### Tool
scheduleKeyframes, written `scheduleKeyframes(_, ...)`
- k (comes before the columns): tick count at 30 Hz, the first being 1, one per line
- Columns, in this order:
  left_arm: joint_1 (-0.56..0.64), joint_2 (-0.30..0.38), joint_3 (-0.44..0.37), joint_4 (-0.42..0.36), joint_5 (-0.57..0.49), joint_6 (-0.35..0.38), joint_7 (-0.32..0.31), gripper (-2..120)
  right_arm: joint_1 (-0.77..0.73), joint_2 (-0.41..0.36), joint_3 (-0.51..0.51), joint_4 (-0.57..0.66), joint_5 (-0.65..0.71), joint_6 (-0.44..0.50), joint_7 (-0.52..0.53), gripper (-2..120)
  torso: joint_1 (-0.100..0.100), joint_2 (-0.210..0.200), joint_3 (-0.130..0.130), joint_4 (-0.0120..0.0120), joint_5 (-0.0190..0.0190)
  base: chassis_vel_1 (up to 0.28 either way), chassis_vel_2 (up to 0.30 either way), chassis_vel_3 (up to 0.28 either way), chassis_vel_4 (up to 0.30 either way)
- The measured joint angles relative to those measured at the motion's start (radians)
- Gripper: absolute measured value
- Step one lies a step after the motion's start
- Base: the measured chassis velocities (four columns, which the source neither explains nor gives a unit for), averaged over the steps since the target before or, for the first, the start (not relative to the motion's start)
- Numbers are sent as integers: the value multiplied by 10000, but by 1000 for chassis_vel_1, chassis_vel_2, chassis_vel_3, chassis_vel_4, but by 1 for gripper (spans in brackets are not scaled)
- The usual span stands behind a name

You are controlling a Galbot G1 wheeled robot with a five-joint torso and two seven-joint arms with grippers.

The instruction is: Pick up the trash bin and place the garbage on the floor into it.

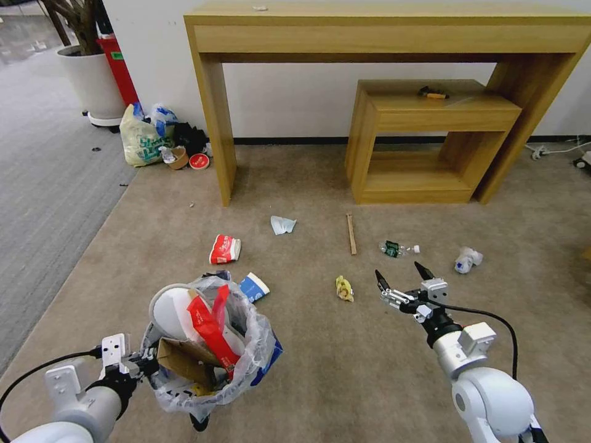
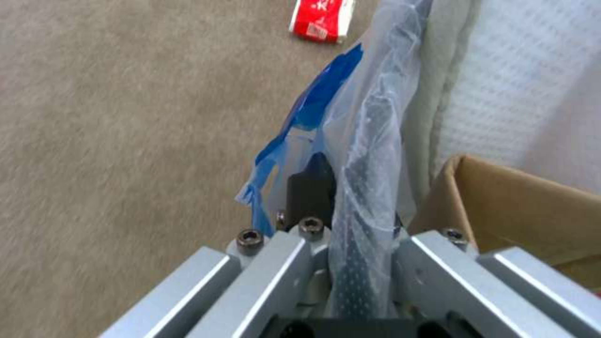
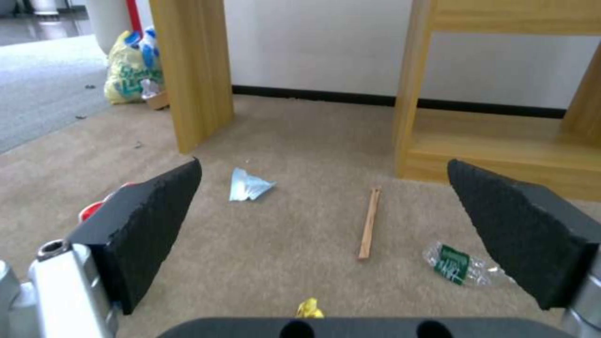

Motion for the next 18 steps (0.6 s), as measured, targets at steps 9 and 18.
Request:
scheduleKeyframes(9, -110, -14, -21, 113, -1, 0, -42, 0, 227, -161, -132, -415, 110, -48, 47, 100, -1, 0, 0, 2, 3, -165, 163, 170, -169)
scheduleKeyframes(18, -183, -53, -88, 211, -21, -1, -49, 0, 818, -458, -217, -1714, 849, -573, 254, 100, 1, -1, 2, 0, 1, -109, 119, 103, -92)
